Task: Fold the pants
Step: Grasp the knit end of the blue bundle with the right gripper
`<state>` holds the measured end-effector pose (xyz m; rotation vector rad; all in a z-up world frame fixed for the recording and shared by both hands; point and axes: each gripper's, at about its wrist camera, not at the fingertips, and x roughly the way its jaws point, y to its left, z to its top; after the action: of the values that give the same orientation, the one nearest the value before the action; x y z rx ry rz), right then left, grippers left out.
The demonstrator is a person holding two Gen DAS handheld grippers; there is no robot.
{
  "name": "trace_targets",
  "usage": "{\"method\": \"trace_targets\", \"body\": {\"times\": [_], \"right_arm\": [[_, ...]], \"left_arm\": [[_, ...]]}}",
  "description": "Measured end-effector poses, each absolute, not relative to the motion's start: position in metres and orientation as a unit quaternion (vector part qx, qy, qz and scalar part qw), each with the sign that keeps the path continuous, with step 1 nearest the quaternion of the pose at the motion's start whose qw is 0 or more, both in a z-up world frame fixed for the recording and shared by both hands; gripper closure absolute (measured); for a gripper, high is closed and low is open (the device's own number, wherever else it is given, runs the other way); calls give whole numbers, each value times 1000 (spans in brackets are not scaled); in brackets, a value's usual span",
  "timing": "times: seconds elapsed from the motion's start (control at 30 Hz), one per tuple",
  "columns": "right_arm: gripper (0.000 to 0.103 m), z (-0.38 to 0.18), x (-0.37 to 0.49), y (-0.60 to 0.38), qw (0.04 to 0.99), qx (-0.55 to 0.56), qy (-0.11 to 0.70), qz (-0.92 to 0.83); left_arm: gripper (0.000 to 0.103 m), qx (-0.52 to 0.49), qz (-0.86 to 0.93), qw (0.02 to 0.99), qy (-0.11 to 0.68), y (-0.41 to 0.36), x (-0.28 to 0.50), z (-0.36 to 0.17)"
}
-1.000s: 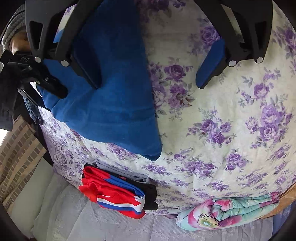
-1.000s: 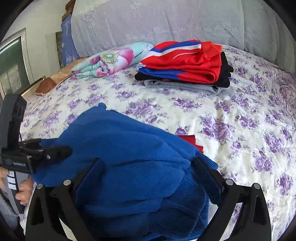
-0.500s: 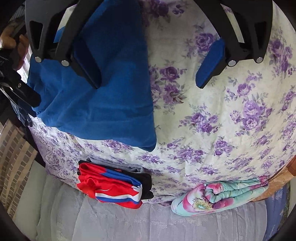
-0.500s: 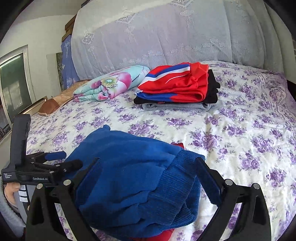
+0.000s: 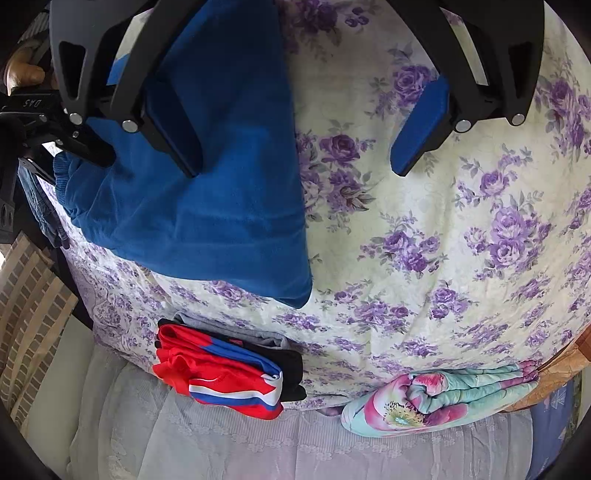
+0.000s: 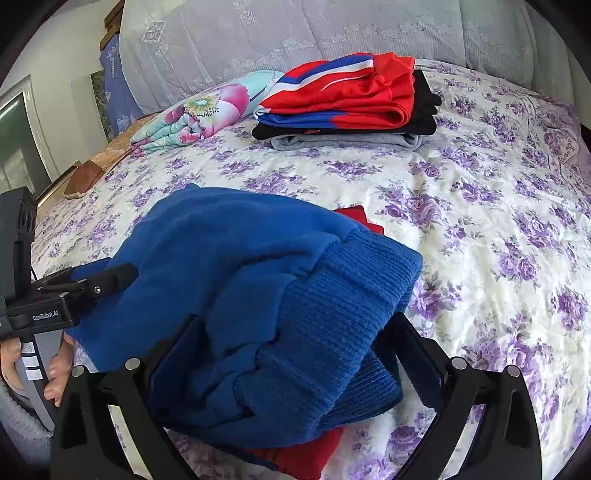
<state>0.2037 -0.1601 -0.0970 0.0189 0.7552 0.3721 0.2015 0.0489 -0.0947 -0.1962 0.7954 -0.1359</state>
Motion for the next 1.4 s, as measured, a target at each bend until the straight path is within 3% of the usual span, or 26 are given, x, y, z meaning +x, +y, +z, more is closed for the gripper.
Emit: {"method": "trace_targets", "body": {"times": [0.17,0.37,0.5,0.63,0.83,0.93,1.03,1.17,1.3,1.4], "right_arm": [[3,-56,196,-172,931,58,298,205],[3,-46,227,-121,924,-26,319,209],[3,-80,262,-104,908,-77,375,173],[4,-86,270,-121,903,-33,377,203],[4,-58,220,-155,934,9,302,191],[4,-75,219,-171,929,-4,340,148],[4,-112,241,-182,884,44,425,190],[3,-110,237,-188,887,70,410,202],[3,-91,216,-207,907,117,347,208],[3,-102,219,-217,879,174,376,236]], "left_arm": [[4,-93,-61,918,382,48,199,-94],[4,-93,-62,917,382,49,200,-93],[4,-98,-66,916,385,50,200,-95],[4,-113,-80,910,391,52,202,-98],[4,-123,-57,931,340,60,185,-85],[4,-131,-46,934,330,64,181,-82],[4,-111,-58,915,383,54,197,-94],[4,-133,-72,905,397,61,201,-100],[4,-143,-70,914,372,65,193,-94],[4,-154,-85,915,364,65,189,-92]]}}
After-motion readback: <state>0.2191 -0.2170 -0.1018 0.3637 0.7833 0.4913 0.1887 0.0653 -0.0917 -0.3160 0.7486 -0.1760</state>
